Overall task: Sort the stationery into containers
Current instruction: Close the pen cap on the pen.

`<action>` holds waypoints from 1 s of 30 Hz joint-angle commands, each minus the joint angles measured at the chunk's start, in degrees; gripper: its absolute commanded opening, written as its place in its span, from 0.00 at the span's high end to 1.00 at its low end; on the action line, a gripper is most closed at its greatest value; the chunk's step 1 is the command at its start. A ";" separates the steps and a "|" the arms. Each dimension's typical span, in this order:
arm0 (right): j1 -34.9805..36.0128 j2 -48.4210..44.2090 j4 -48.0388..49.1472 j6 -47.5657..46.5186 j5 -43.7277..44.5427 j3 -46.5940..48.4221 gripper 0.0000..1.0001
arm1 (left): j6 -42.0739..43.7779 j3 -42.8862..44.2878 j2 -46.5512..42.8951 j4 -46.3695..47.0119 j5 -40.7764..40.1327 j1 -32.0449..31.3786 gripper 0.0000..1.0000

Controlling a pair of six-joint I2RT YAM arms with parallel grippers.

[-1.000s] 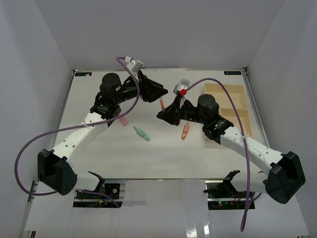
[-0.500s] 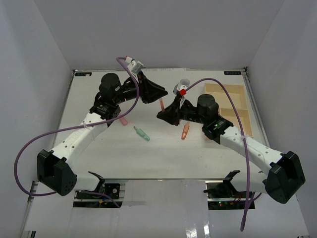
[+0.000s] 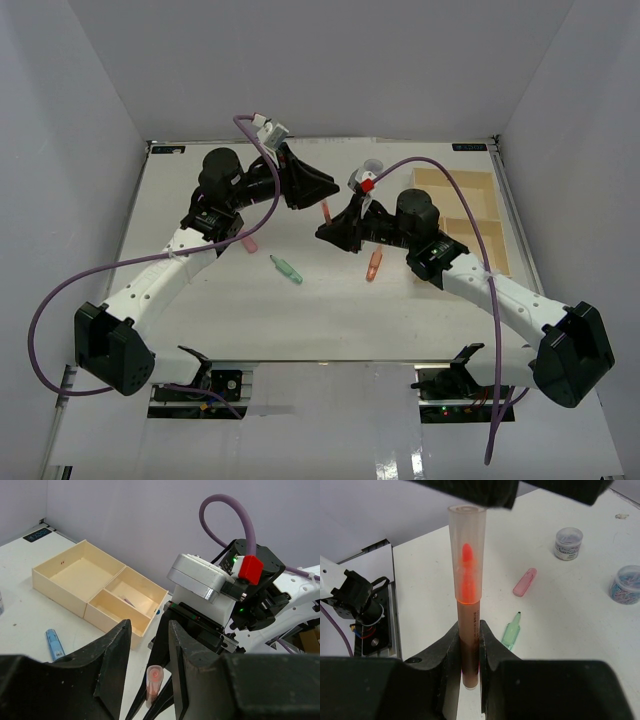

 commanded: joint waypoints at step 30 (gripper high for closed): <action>0.00 0.91 5.97 1.42 0.13 6.17 0.92 | 0.50 -4.31 -2.82 2.50 3.78 -0.56 0.98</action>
